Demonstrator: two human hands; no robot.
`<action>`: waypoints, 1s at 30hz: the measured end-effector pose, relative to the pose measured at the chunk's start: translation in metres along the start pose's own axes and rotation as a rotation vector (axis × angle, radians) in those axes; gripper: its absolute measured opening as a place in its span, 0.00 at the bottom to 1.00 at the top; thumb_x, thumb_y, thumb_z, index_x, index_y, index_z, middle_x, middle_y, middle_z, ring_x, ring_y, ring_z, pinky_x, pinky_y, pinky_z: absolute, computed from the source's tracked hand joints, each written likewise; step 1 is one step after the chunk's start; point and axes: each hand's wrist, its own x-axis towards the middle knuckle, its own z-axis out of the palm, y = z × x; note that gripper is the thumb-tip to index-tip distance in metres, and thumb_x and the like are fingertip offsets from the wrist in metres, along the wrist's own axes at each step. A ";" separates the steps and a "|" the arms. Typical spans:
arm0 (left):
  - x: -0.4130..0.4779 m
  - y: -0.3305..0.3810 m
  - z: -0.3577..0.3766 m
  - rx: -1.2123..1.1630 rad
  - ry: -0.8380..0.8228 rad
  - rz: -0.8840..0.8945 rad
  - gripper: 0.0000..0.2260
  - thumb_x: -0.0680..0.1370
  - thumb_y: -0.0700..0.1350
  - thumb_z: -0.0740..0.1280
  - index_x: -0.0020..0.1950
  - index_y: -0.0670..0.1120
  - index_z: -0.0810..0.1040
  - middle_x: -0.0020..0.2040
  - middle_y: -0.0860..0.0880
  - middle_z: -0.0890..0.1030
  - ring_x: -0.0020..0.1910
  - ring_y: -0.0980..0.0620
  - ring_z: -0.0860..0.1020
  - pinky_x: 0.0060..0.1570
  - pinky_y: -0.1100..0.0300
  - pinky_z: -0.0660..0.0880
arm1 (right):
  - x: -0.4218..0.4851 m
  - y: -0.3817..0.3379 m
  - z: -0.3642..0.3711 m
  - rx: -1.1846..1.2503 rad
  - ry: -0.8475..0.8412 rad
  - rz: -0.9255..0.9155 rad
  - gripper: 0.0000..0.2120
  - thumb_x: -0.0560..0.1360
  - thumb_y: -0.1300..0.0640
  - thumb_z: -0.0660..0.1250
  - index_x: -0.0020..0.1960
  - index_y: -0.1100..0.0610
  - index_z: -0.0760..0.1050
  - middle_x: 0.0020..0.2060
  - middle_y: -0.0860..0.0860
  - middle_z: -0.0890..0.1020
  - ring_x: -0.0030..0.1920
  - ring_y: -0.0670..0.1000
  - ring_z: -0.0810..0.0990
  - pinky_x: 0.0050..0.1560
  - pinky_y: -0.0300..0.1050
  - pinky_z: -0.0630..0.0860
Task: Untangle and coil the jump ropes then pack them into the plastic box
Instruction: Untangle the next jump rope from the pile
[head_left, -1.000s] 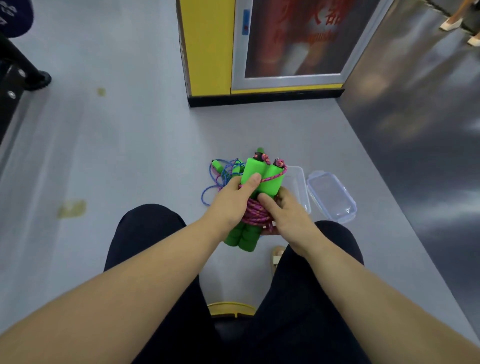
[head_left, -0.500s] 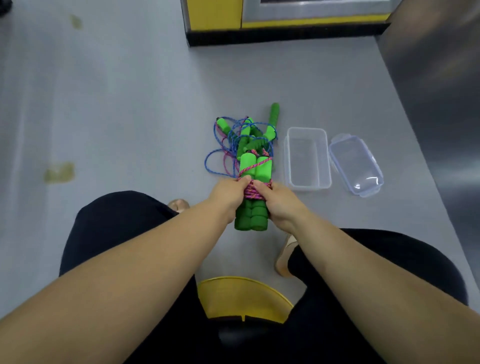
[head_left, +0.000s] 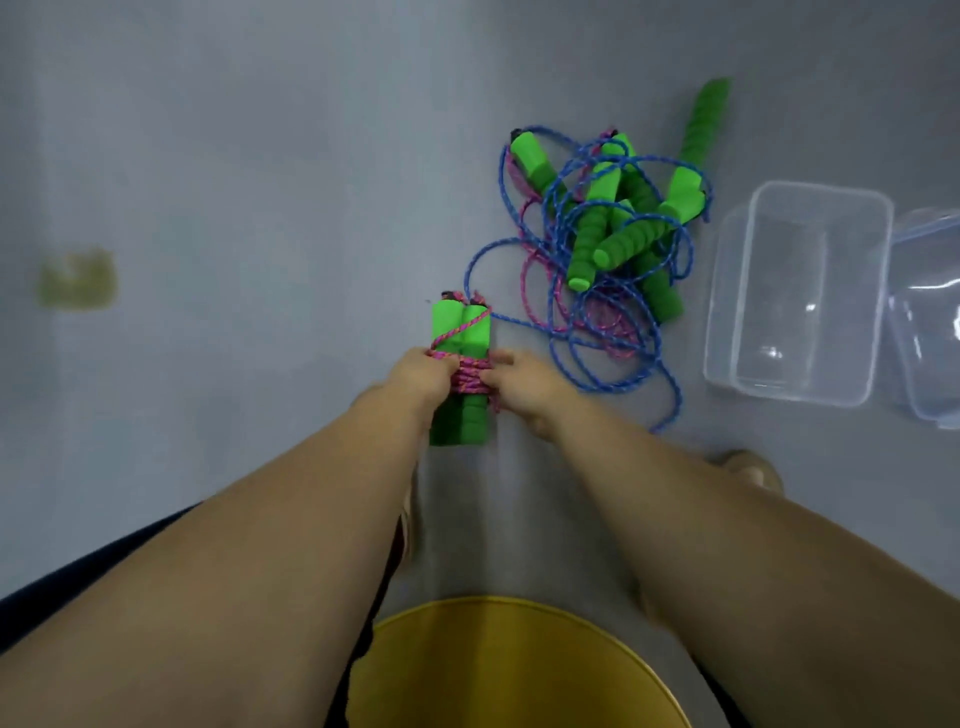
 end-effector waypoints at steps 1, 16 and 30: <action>0.017 -0.005 -0.004 -0.009 0.044 -0.004 0.11 0.78 0.43 0.63 0.58 0.39 0.76 0.57 0.37 0.80 0.55 0.40 0.79 0.57 0.46 0.75 | 0.010 -0.004 0.007 0.007 -0.023 -0.032 0.13 0.75 0.72 0.57 0.57 0.68 0.74 0.38 0.56 0.77 0.33 0.48 0.76 0.30 0.34 0.70; 0.062 0.033 -0.013 0.130 0.278 0.048 0.19 0.78 0.44 0.58 0.69 0.41 0.66 0.69 0.38 0.64 0.65 0.38 0.67 0.65 0.54 0.63 | 0.030 -0.021 -0.011 -0.307 0.641 -0.451 0.10 0.75 0.54 0.66 0.52 0.59 0.71 0.48 0.55 0.73 0.46 0.49 0.71 0.52 0.45 0.70; 0.012 0.103 0.051 0.128 0.063 0.344 0.07 0.78 0.44 0.60 0.45 0.46 0.76 0.50 0.42 0.76 0.51 0.45 0.74 0.52 0.59 0.70 | 0.028 -0.073 -0.101 0.581 0.503 0.177 0.06 0.80 0.58 0.57 0.45 0.58 0.68 0.42 0.56 0.73 0.34 0.52 0.75 0.33 0.47 0.77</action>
